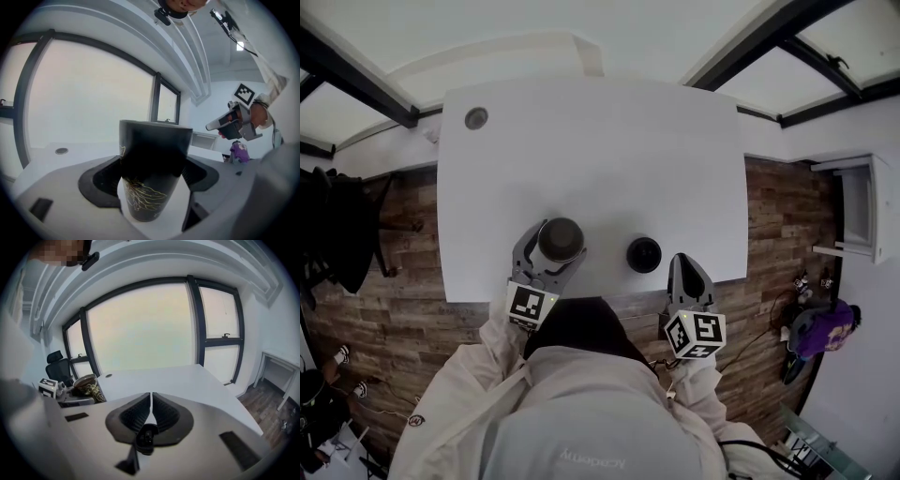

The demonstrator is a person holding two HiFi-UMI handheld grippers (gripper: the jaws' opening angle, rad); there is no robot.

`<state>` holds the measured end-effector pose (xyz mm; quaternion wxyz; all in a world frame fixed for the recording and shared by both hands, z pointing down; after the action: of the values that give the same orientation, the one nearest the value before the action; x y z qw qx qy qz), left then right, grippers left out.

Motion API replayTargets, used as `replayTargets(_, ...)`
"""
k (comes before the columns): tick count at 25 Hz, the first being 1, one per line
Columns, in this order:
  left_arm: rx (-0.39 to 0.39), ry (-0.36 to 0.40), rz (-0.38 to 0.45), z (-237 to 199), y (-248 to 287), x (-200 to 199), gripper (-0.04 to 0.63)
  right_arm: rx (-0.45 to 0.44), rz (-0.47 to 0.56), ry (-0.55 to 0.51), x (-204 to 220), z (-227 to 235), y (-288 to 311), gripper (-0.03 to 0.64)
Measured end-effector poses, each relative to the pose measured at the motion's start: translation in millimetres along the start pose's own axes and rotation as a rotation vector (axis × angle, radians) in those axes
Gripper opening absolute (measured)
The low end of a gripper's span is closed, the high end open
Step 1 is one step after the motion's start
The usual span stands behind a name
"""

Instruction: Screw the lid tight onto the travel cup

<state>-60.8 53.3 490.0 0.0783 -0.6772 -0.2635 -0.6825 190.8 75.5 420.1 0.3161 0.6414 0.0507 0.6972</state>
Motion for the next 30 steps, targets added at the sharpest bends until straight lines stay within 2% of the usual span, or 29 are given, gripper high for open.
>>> replayTargets(5,-0.005,-0.003,-0.002,-2,-1,1,0.405,0.007,-0.048,-0.023,36,3,2,0.025)
replayTargets(7,-0.011,-0.005,-0.005,-2,-1,1,0.405,0.005,-0.058,-0.022,53,4,5,0.055)
replayTargets(9,-0.011,-0.012,-0.019,0,-1,0,0.405,-0.002,-0.054,-0.021,69,6,8,0.139)
replayTargets(11,-0.004,-0.016,-0.041,5,0,-1,0.405,-0.01,-0.046,-0.018,88,9,11,0.257)
replayTargets(15,0.004,-0.001,-0.051,15,3,-7,0.405,-0.005,-0.066,-0.053,127,19,20,0.36)
replayTargets(19,0.009,-0.002,-0.076,14,3,-1,0.405,-0.008,-0.047,-0.041,144,19,39,0.404)
replayTargets(24,0.026,-0.002,-0.074,13,9,-5,0.405,-0.021,-0.041,-0.134,146,13,42,0.414)
replayTargets(30,0.022,-0.012,-0.08,7,10,-7,0.405,-0.062,-0.169,-0.207,150,6,59,0.44)
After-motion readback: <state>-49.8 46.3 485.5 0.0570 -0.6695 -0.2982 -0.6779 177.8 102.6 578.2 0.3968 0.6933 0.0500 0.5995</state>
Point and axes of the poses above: the fingertips, and each gripper's own axes: y forward along the fingers, z to its right, x out of its underside, the point moved 4 cm from there along -y, backward along the fingers, and after that the axes turned 7 degrees about -x, right-handed, at the moved point
